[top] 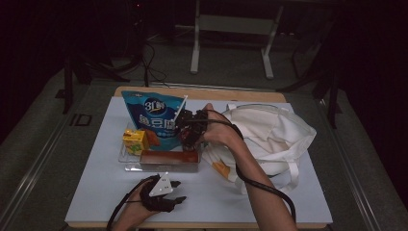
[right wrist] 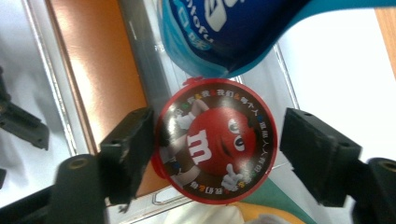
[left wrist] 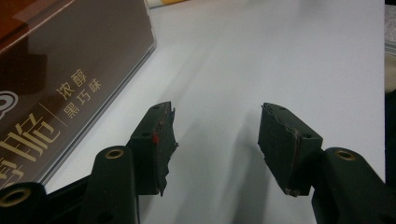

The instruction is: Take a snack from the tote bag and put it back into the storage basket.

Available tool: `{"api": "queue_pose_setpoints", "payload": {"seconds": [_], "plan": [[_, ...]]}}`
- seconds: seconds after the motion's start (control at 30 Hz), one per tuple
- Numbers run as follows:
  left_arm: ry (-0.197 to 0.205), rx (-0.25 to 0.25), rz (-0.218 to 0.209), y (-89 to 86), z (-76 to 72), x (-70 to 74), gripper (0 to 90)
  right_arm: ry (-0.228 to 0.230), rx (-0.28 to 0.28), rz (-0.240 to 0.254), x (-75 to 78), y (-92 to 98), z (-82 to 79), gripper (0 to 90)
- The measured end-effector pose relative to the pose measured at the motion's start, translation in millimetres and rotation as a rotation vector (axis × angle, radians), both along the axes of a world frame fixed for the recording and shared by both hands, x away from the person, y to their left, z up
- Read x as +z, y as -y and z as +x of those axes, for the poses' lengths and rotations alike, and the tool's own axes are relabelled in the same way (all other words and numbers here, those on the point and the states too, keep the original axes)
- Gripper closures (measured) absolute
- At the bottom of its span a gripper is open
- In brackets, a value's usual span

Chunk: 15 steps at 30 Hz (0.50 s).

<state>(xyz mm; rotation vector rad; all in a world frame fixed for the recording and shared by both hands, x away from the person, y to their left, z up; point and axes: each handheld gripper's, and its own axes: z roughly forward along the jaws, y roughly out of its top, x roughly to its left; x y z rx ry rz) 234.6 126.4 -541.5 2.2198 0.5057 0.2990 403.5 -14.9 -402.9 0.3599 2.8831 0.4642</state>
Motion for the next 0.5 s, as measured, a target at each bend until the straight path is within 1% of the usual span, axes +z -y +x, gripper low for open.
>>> {"api": "queue_pose_setpoints", "payload": {"seconds": [0.03,0.07,0.1,0.17,0.2,0.27,0.3,0.4,0.43,0.47,0.5], "plan": [[0.000,0.000,0.000,0.0,0.0,0.0,45.3,-0.001,0.000,0.002,-0.1,-0.1,-0.2,29.5],[0.000,0.000,0.000,0.0,0.0,0.0,45.3,-0.001,0.000,0.002,-0.1,-0.1,-0.2,29.5],[0.002,0.000,0.000,0.1,0.0,0.0,45.4,0.007,0.028,0.016,0.0,0.1,-1.7,38.8],[0.000,0.001,-0.001,0.1,0.0,-0.1,45.4,0.012,0.053,0.028,2.0,-0.4,-2.4,47.0],[0.000,0.001,-0.001,0.1,0.0,0.0,45.4,0.004,0.056,0.031,3.5,-1.0,-3.1,50.2],[0.001,0.000,0.000,0.1,-0.1,0.0,45.4,-0.007,0.048,0.022,4.6,-2.2,-3.9,50.7],[0.001,0.000,0.000,0.0,-0.1,0.0,45.3,-0.010,0.046,0.025,4.6,-2.2,-3.0,51.1],[0.001,-0.001,-0.001,0.1,-0.2,0.0,45.3,-0.028,0.045,0.037,5.2,-1.2,-4.4,56.7],[0.000,0.000,-0.001,0.1,-0.1,-0.1,45.3,-0.020,0.057,0.040,5.1,-1.0,-4.1,61.5],[0.000,0.000,-0.001,0.1,-0.1,0.0,45.3,-0.003,0.052,0.029,4.8,-0.5,-4.8,62.5],[0.001,-0.001,-0.001,0.1,-0.2,0.0,45.4,-0.002,0.051,0.025,4.6,0.6,-4.2,63.0]]}}
